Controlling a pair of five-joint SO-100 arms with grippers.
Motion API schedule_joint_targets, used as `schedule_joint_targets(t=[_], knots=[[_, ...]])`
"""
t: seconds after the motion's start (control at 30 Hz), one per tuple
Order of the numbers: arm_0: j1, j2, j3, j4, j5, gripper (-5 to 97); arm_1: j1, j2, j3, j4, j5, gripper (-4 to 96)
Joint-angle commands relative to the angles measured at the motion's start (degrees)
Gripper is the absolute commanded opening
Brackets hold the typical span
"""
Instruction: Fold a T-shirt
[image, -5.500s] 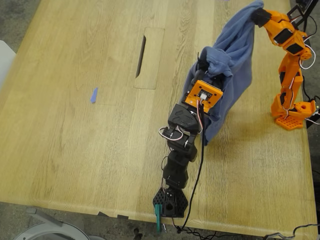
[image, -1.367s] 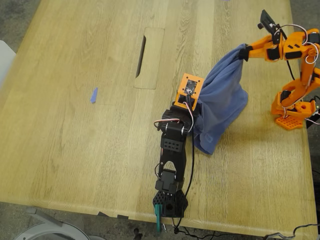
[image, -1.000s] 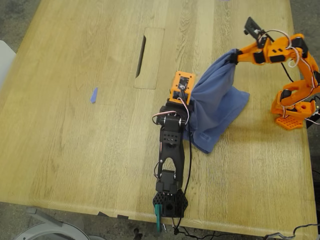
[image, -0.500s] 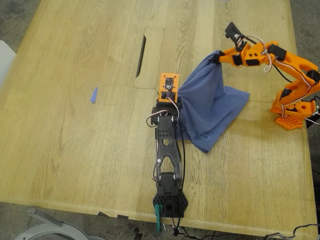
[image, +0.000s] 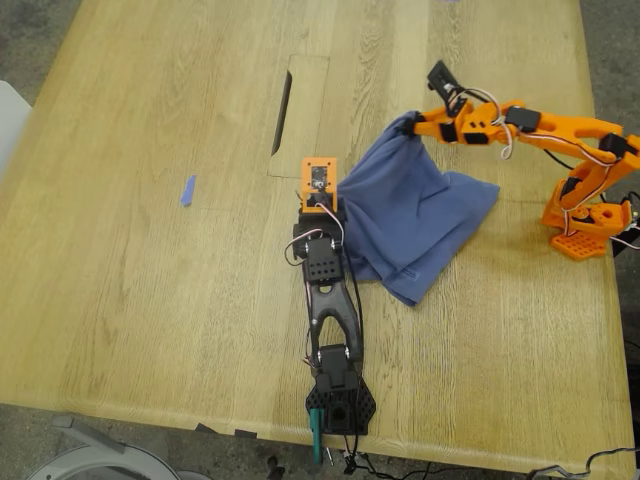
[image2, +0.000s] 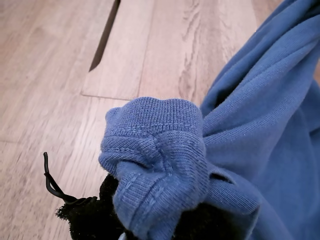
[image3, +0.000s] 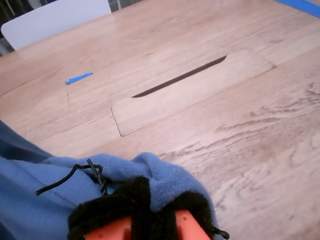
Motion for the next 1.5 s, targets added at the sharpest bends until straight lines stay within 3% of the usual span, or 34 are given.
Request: schedule_joint_targets(t=[0.0,1.13,1.47], knots=[[-7.21,6.06,0.26,-4.57,0.09,0,3.87,-2.72,-2.64,-4.04,-0.09,-0.1],[-16.26,-20.92,-5.71,-37.53,0.09,0,11.51,-43.59,-39.46,-22.15,-0.18,-0.1],[-16.52,-22.32,-8.53,-37.27,0.09,0,12.3,-47.02,-48.78,-15.38,-0.18,-0.1]])
